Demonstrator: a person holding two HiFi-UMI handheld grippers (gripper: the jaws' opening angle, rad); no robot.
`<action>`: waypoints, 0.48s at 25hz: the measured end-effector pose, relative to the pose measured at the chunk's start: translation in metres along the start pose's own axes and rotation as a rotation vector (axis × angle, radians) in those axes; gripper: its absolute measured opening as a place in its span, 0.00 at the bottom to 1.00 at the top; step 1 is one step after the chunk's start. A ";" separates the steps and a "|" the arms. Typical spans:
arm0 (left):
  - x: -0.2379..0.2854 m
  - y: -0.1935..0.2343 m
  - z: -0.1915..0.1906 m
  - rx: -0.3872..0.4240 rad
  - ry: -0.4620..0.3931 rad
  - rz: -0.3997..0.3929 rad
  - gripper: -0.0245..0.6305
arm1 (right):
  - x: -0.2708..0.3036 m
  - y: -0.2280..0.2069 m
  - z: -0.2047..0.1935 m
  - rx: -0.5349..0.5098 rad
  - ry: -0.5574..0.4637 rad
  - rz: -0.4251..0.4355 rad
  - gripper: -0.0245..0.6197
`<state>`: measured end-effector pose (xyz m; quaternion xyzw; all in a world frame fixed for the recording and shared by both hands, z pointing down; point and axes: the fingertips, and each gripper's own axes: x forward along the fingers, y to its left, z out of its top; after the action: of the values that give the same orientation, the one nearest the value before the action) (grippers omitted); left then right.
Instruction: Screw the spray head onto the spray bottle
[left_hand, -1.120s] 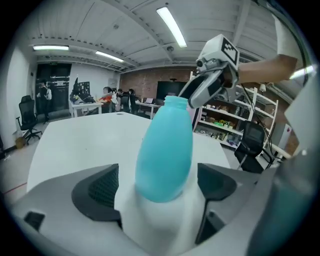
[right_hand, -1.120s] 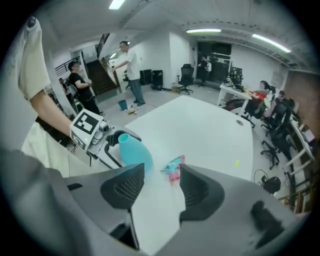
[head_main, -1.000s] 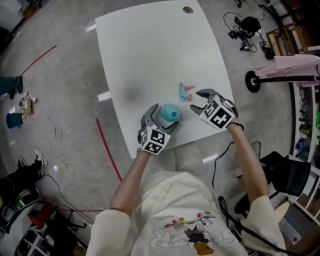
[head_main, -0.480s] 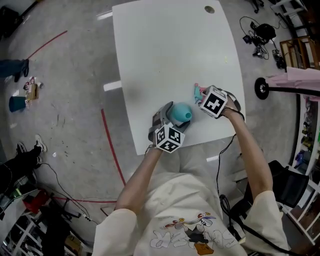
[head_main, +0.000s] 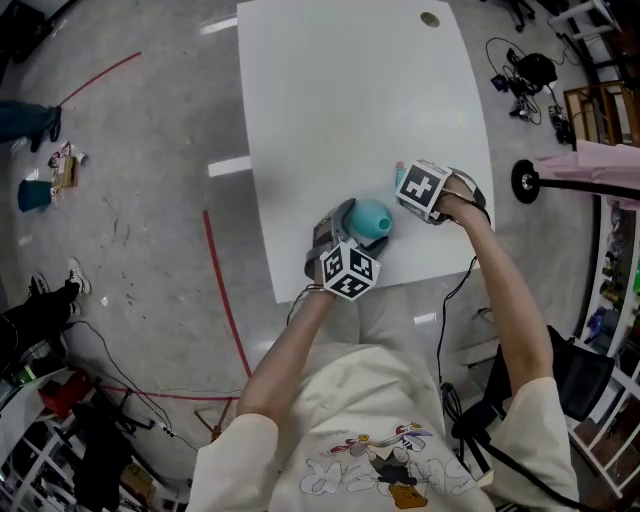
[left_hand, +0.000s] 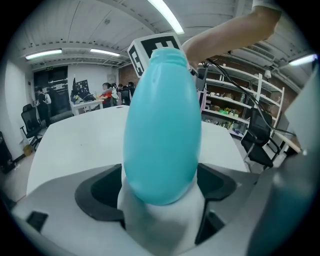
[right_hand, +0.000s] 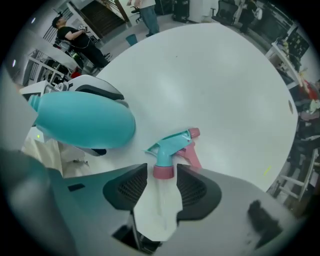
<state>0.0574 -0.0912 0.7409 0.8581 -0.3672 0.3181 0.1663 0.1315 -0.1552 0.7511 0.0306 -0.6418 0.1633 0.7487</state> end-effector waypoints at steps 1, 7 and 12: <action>0.000 0.002 0.000 -0.002 0.002 0.005 0.76 | 0.003 0.001 0.001 0.011 0.015 0.011 0.33; 0.001 0.013 -0.004 -0.012 0.015 0.021 0.76 | 0.007 -0.004 0.011 0.032 0.011 -0.017 0.24; 0.000 0.016 -0.012 -0.002 0.043 0.033 0.76 | -0.054 0.010 0.025 0.135 -0.303 -0.027 0.24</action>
<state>0.0405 -0.0956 0.7509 0.8447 -0.3779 0.3389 0.1699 0.0982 -0.1634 0.7018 0.1138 -0.7343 0.1894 0.6419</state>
